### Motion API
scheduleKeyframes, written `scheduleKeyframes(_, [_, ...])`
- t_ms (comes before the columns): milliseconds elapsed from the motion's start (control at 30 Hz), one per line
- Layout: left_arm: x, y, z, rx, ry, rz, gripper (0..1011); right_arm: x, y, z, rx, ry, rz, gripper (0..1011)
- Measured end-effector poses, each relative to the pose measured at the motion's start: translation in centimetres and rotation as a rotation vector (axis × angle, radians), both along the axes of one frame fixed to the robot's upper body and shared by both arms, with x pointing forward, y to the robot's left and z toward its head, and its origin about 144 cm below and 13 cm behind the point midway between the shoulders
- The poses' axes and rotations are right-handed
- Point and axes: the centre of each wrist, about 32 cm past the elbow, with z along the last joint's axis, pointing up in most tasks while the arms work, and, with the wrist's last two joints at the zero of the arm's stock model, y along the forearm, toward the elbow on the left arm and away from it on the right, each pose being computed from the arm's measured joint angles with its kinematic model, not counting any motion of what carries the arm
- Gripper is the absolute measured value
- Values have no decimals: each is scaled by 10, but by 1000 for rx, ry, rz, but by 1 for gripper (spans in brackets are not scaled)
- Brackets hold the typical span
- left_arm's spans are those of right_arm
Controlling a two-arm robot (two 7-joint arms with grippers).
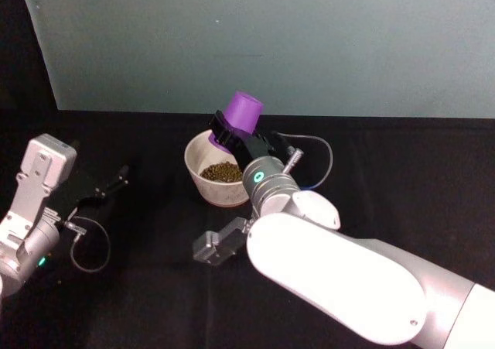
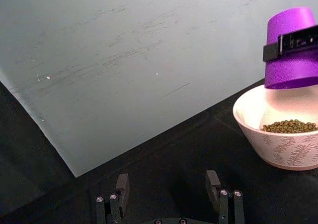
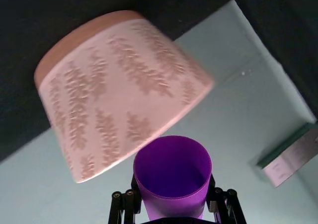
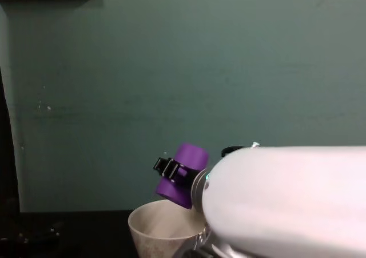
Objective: Pick up the cup and pour the mung beans from the cup into the bowl.
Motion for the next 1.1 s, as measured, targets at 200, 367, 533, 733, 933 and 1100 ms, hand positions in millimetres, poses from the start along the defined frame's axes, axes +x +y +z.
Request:
scheduleKeyframes(200, [0,0,0,0,0,0,1011,-1,-7,7,215,43,-40,726])
scheduleKeyframes(367, [0,0,0,0,0,0,1011,-4,-17,11,416,70,-86,726])
scheduleKeyframes(533, [0,0,0,0,0,0,1011,-6,-27,15,618,120,-135,726])
scheduleKeyframes(733, [0,0,0,0,0,0,1011,-7,-44,18,848,188,-194,726])
scheduleKeyframes(933, [0,0,0,0,0,0,1011,-9,-65,18,1041,264,-212,726])
scheduleKeyframes(1100, [0,0,0,0,0,0,1011,-8,-86,18,1212,346,-227,726])
